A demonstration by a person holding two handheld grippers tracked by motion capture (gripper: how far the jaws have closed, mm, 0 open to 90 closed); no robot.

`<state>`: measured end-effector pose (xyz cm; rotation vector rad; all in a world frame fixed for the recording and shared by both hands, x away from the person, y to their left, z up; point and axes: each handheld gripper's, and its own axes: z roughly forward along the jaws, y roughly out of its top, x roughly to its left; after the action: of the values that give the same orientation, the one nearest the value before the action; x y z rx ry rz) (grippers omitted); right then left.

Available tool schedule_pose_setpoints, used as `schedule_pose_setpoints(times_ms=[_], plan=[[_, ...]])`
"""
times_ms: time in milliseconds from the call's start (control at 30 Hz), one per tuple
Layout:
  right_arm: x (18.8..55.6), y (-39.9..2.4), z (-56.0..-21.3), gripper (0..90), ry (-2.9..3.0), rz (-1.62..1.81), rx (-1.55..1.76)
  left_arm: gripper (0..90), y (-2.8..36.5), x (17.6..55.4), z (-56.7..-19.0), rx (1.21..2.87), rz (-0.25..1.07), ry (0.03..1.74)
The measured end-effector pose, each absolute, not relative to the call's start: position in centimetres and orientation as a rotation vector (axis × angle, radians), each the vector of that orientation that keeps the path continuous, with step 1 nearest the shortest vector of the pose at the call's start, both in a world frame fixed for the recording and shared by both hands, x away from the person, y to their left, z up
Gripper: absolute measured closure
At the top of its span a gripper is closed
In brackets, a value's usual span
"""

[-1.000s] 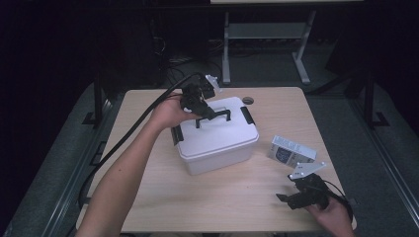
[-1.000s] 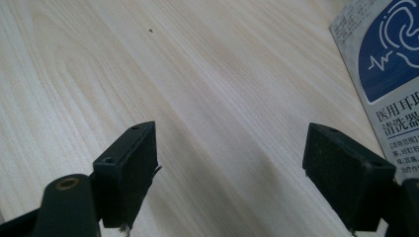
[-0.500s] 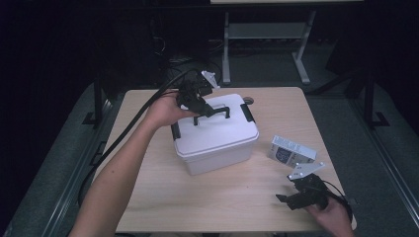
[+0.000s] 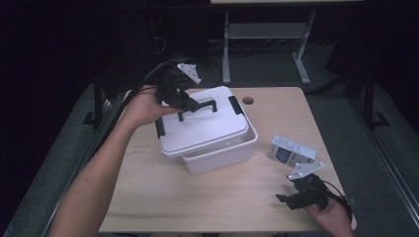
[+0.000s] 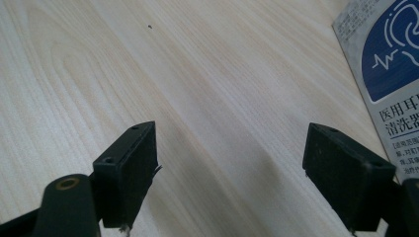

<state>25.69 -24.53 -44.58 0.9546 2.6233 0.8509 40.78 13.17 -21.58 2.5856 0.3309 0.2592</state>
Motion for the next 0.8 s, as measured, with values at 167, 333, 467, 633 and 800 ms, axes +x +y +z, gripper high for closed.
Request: schedule_pose_setpoints(times_ms=[167, 333, 467, 633, 800], plan=[[25.7, -24.5, -44.5, 20.6, 2.62, 0.845, 0.947, 84.7, 15.8, 40.1, -20.9, 2.572, 0.292, 0.383], [25.7, -24.3, -44.6, 20.6, 2.624, 0.843, 0.954, 84.7, 18.6, 39.5, -20.5, 2.557, 0.315, 0.438], [25.8, -24.2, -44.6, 20.5, 2.623, 0.835, 0.957, 84.7, 20.5, 39.1, -20.6, 2.539, 0.329, 0.481], [25.8, -24.3, -44.6, 20.6, 2.62, 0.837, 0.964, 84.7, 22.7, 38.7, -20.8, 2.53, 0.344, 0.518], [25.8, -24.4, -44.7, 20.6, 2.616, 0.831, 0.964, 84.7, 24.5, 38.3, -20.9, 2.514, 0.349, 0.552]])
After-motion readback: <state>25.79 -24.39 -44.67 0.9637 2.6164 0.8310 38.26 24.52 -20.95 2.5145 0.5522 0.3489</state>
